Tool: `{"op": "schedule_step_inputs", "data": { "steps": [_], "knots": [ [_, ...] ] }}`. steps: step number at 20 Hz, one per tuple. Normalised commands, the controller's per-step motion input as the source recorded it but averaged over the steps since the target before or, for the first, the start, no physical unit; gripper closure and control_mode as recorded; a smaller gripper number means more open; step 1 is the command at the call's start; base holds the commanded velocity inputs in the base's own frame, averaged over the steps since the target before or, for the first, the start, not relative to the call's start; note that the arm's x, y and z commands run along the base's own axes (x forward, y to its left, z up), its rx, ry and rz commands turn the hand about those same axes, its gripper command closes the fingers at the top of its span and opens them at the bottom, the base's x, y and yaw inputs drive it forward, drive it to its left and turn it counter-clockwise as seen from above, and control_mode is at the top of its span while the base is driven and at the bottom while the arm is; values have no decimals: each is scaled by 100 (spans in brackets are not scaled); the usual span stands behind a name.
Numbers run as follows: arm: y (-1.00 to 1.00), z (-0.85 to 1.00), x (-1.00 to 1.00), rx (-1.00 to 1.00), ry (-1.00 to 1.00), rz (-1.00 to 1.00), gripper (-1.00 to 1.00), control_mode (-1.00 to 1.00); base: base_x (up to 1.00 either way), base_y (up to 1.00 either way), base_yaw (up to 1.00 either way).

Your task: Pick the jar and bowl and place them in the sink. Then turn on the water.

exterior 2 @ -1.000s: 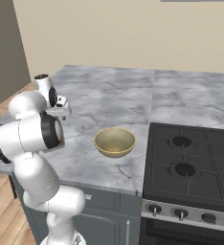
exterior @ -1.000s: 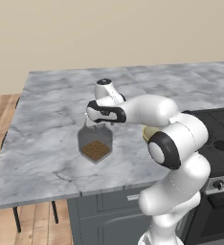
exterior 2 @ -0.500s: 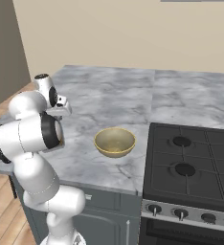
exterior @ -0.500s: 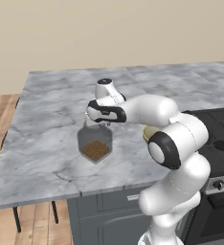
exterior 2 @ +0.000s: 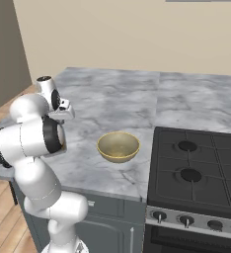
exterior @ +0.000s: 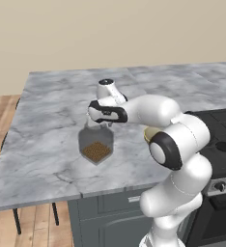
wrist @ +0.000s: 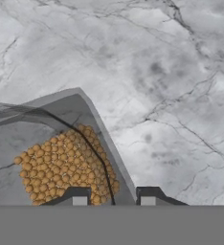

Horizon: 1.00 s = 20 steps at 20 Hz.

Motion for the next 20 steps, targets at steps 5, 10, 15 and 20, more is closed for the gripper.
{"op": "schedule_step_inputs", "data": {
  "steps": [5,10,15,20],
  "knots": [
    [-16,27,8,0,6,0,100,-100,0,0,0],
    [-9,43,0,0,5,0,100,-100,0,0,0],
    [0,51,7,0,8,0,100,-100,0,0,0],
    [-2,48,0,0,4,0,100,-100,0,0,0]
  ]
}}
